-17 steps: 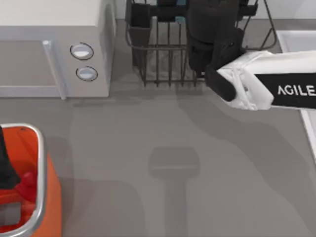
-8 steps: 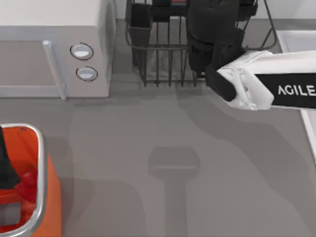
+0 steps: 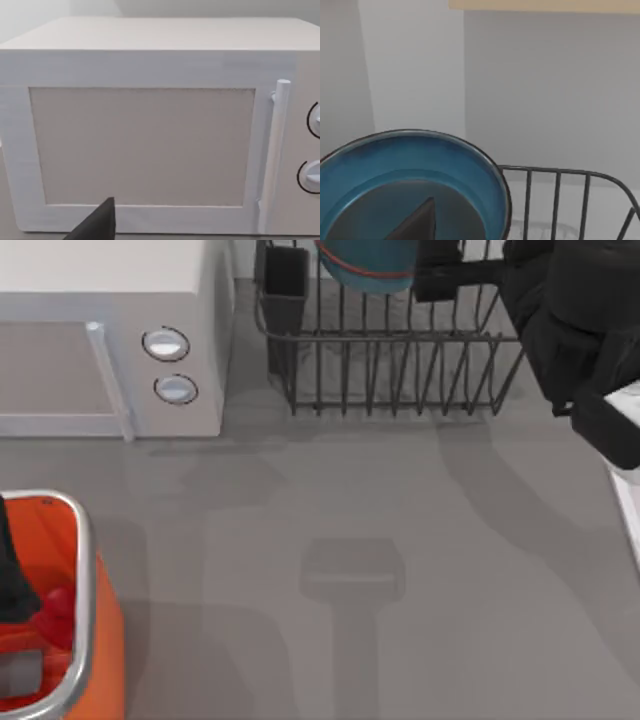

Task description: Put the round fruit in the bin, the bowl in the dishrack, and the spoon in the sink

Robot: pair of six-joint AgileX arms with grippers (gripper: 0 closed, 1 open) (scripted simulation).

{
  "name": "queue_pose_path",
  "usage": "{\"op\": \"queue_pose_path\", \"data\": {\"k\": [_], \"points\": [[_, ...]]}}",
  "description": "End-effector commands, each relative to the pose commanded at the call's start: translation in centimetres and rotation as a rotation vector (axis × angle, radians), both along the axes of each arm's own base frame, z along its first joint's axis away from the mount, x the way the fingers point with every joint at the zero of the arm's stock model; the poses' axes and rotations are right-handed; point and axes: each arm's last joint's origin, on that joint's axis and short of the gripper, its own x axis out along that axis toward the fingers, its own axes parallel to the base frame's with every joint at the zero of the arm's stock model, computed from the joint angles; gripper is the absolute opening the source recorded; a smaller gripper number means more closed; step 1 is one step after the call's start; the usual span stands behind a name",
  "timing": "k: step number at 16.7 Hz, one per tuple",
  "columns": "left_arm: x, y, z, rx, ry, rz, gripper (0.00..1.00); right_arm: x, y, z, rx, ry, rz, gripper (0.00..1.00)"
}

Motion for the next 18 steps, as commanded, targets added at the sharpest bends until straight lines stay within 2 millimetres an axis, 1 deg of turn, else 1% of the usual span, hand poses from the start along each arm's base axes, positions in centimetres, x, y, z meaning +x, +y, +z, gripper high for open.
{"op": "queue_pose_path", "data": {"k": [1,3,5,6,8,10,12,14,16,18], "points": [[0.0,0.0,0.0,0.0,0.0,0.0,1.0,-1.5,-2.0,0.5,-0.003,0.011,0.011,1.0],[0.0,0.0,0.0,0.0,0.0,0.0,1.0,-5.2,-5.9,1.0,-0.007,0.031,0.028,1.0],[0.0,0.0,0.0,0.0,0.0,0.0,1.0,-9.6,-9.5,0.5,-0.009,0.046,0.035,1.0],[0.0,0.0,0.0,0.0,0.0,0.0,1.0,-11.8,-11.0,-0.1,-0.008,0.05,0.034,1.0],[0.0,0.0,0.0,0.0,0.0,0.0,1.0,-15.9,-13.4,-1.9,-0.007,0.051,0.028,1.0],[0.0,0.0,0.0,0.0,0.0,0.0,1.0,-18.9,-15.0,-4.3,-0.004,0.046,0.012,1.0],[0.0,0.0,0.0,0.0,0.0,0.0,1.0,-20.8,-16.0,-6.5,-0.002,0.035,-0.01,1.0],[0.0,0.0,0.0,0.0,0.0,0.0,1.0,-21.9,-16.6,-8.1,0.002,0.015,-0.036,1.0],[0.0,0.0,0.0,0.0,0.0,0.0,1.0,-22.5,-17.0,-8.9,0.005,-0.01,-0.061,1.0],[0.0,0.0,0.0,0.0,0.0,0.0,1.0,-22.8,-17.2,-9.1,0.008,-0.036,-0.082,1.0]]}}
